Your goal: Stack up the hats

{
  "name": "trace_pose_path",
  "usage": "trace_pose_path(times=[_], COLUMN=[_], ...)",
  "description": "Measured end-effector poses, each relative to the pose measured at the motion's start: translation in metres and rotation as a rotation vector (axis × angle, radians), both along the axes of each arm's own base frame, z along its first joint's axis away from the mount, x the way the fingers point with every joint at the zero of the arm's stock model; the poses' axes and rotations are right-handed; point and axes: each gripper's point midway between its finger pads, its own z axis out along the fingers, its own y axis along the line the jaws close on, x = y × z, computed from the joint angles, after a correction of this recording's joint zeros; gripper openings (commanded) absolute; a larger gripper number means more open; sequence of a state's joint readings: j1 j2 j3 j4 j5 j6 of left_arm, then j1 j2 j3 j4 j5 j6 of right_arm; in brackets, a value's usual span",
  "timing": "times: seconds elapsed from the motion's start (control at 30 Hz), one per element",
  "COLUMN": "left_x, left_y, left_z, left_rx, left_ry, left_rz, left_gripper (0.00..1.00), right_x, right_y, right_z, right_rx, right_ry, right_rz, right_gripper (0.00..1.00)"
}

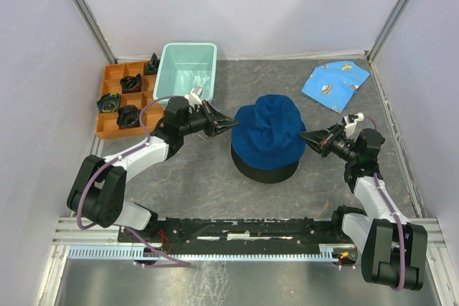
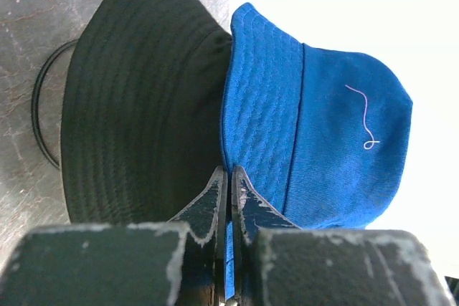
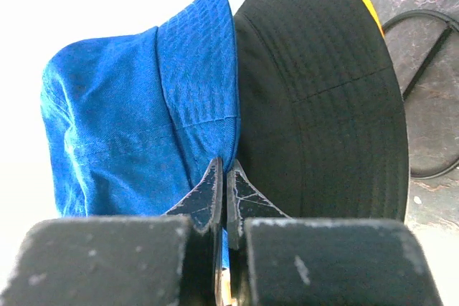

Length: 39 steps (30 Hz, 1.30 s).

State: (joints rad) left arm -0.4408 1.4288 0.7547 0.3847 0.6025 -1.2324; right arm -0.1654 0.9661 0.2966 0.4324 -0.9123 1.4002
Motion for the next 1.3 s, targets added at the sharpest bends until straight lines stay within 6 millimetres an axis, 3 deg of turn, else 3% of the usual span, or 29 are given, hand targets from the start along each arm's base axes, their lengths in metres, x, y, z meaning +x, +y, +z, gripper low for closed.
trace_pose_path(times=[0.7,1.3], left_x=[-0.021,-0.014], left_y=[0.008,0.001], left_z=[-0.055,-0.074], left_rx=[0.087,0.098], left_ry=[0.014,-0.054], left_rz=[-0.041,-0.091], left_gripper=[0.03,0.05], right_x=[-0.016,-0.013], right_y=[0.001,-0.002], right_z=[-0.035,-0.06], right_rx=[-0.166,-0.282], right_ry=[0.05,0.06], right_rz=[0.072,0.156], right_gripper=[0.0,0.03])
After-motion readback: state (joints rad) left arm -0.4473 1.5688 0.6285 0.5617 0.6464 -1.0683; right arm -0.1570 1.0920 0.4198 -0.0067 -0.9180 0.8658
